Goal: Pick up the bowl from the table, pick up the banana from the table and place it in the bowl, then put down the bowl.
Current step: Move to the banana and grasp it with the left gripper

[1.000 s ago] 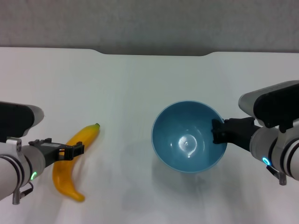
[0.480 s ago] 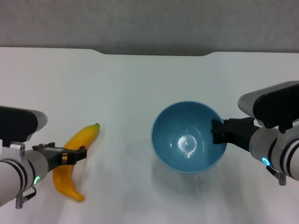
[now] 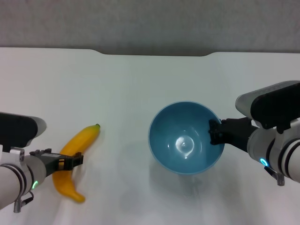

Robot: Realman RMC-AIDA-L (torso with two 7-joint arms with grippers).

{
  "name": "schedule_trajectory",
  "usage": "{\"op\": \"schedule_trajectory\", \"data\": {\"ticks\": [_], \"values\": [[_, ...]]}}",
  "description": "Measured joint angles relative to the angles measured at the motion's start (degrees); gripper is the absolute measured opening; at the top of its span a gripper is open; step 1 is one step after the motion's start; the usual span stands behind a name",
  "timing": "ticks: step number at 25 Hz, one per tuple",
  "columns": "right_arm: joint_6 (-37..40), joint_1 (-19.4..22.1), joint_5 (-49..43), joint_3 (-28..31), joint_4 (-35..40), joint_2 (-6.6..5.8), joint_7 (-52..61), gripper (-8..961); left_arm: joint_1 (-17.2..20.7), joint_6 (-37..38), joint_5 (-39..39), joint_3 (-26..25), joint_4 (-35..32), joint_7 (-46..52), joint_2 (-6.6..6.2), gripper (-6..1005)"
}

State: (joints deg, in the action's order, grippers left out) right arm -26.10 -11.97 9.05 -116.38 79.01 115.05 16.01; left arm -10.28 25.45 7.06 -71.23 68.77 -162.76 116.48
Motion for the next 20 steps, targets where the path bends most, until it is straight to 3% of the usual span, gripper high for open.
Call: {"op": "schedule_trajectory", "data": {"ticks": [20], "values": [[0.0,0.0,0.0,-0.3,0.1,0.0,-0.6,66,-0.6,-0.7,0.3,-0.3,-2.0,0.4,0.06,786]]}}
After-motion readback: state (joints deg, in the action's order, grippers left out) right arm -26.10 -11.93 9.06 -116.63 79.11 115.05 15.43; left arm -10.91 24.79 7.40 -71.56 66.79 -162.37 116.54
